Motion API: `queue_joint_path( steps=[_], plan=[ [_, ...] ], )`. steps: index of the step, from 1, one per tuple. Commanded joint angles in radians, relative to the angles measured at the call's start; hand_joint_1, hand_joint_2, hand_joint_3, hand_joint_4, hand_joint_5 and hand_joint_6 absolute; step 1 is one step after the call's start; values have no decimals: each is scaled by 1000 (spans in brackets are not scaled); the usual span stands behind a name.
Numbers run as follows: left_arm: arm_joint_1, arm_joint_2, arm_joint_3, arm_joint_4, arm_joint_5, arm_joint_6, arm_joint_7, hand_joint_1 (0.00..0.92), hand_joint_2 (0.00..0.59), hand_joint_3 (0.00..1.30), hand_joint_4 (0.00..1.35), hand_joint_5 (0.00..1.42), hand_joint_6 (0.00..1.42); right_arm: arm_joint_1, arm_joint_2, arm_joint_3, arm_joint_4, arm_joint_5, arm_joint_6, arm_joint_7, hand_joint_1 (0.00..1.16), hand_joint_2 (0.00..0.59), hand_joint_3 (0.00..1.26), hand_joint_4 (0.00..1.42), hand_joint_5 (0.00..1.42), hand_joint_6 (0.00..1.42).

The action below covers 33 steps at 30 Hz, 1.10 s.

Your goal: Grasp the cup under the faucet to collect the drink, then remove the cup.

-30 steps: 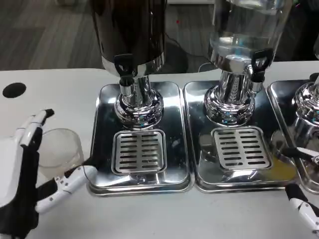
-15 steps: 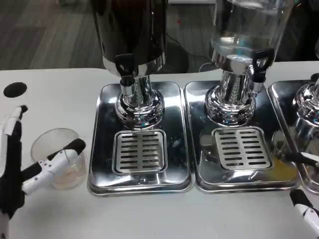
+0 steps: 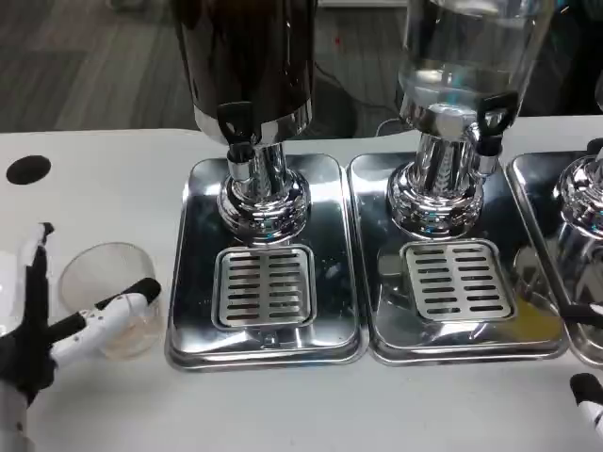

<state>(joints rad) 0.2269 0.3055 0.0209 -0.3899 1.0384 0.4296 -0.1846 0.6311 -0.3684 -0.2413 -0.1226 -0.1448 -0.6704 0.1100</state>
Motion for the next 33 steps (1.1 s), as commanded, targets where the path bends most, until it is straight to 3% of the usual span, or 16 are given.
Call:
queue_joint_path(
  steps=[1, 18, 33],
  plan=[
    [-29, 17, -41, 27, 44, 24, -8, 135, 36, 81, 43, 348, 644, 6, -11, -18, 13, 28, -38, 17, 606, 387, 294, 224, 163, 0],
    [-111, 39, -121, 102, 92, 104, -41, 210, 46, 157, 160, 453, 705, -22, -20, -29, 85, 85, -111, 62, 613, 375, 307, 224, 184, 54],
    [-164, 51, -176, 176, 83, 112, -31, 259, 56, 251, 284, 548, 740, -36, -14, -26, 99, 99, -130, 86, 601, 379, 307, 224, 193, 88]
  ],
)
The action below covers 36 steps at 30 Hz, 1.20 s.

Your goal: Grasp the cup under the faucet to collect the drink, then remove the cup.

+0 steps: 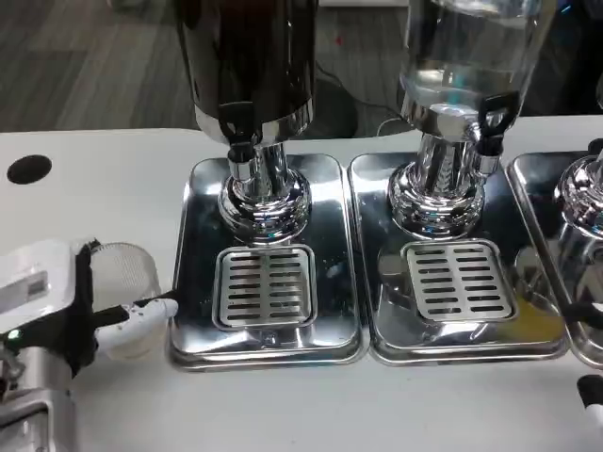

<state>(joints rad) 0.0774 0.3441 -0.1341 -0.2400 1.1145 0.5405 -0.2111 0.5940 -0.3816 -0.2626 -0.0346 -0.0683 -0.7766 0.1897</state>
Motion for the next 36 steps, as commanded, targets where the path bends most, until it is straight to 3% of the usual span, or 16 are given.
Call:
queue_joint_path(
  steps=[1, 11, 23, 36],
  plan=[
    [-17, 12, -25, 29, 7, 1, -5, 262, 57, 253, 293, 549, 741, 1, 0, -4, 12, 24, -26, 7, 600, 378, 307, 224, 193, 90],
    [-27, 12, -38, 44, 4, 3, 9, 287, 66, 309, 396, 628, 775, 2, 4, -4, 24, 37, -49, 9, 592, 377, 307, 224, 205, 122],
    [9, -2, -37, 29, -4, -2, 112, 305, 100, 416, 556, 781, 874, -1, -1, 9, 28, 29, -56, 22, 597, 370, 307, 224, 205, 128],
    [33, -6, -18, -26, -21, -14, 166, 308, 112, 479, 621, 846, 935, -4, 0, 30, 38, 23, -61, 30, 595, 357, 306, 214, 194, 120]
  ],
)
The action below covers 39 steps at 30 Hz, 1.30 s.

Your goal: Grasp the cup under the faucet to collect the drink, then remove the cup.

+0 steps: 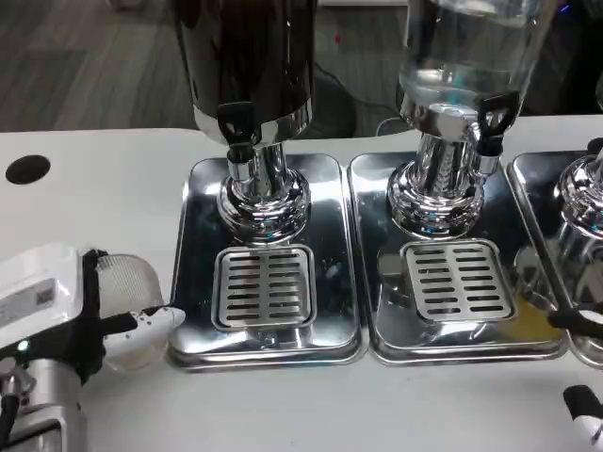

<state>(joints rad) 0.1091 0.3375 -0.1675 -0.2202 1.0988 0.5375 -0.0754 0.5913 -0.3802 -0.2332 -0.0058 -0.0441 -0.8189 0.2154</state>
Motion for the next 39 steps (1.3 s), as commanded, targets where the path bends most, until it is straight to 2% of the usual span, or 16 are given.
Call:
queue_joint_path(
  steps=[1, 14, 18, 33, 39],
  plan=[
    [1, 1, 17, -55, -6, -12, 29, 308, 112, 479, 622, 847, 935, -1, -1, 1, 11, -1, -20, 4, 595, 357, 304, 214, 194, 120],
    [-45, -21, 17, -158, -1, -17, -5, 308, 114, 483, 628, 851, 939, 3, 0, 13, 25, 5, -34, 5, 593, 354, 299, 214, 193, 119],
    [-95, -37, 3, -127, -1, -12, -17, 308, 114, 485, 628, 852, 940, 9, -2, 11, 33, 18, -45, 10, 593, 354, 299, 214, 193, 119],
    [-256, -147, -112, 112, 2, 5, 22, 308, 115, 491, 628, 852, 945, 34, -29, -29, 96, 93, -104, 38, 592, 354, 299, 213, 194, 119],
    [-290, -165, -138, 158, 2, 9, 36, 308, 115, 491, 628, 852, 946, 26, -34, -30, 123, 107, -115, 57, 591, 354, 298, 214, 202, 119]
  ],
)
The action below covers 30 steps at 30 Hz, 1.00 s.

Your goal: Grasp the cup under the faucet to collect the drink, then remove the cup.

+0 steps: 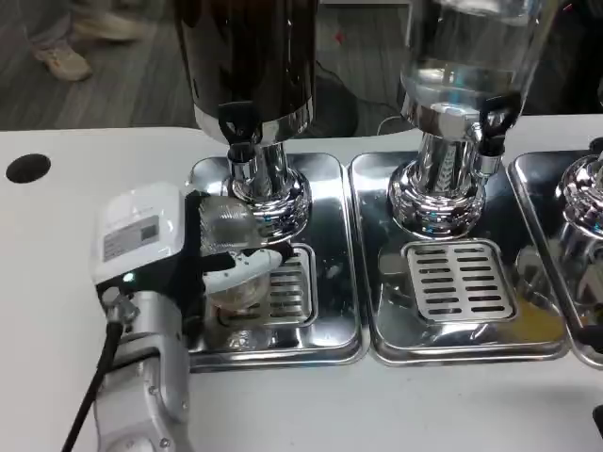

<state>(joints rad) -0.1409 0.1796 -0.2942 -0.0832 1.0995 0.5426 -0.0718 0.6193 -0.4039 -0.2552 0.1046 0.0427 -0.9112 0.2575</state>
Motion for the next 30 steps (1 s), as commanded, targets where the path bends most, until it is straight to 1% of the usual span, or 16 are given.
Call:
queue_joint_path(
  steps=[1, 19, 22, 25, 30],
  plan=[
    [-43, -8, -13, 26, 0, 4, 35, 308, 115, 491, 628, 852, 946, -4, -12, -8, 17, 22, -24, 17, 591, 354, 298, 214, 202, 119],
    [-105, -39, -39, 151, -50, -3, 96, 304, 114, 479, 614, 834, 933, -39, -20, -9, 67, 34, -26, 51, 581, 348, 298, 214, 204, 133],
    [-113, -37, -47, 161, -57, -3, 103, 274, 106, 474, 612, 834, 934, -41, -19, -9, 70, 35, -26, 53, 580, 348, 298, 214, 204, 134],
    [-118, -35, -51, 167, -66, -3, 103, 219, 72, 469, 605, 834, 935, -43, -19, -10, 72, 36, -26, 54, 579, 347, 298, 214, 204, 135],
    [-117, -27, -53, 161, -79, -2, 106, 125, 46, 457, 597, 825, 933, -46, -17, -10, 70, 35, -25, 53, 582, 349, 298, 214, 204, 136]
  ],
)
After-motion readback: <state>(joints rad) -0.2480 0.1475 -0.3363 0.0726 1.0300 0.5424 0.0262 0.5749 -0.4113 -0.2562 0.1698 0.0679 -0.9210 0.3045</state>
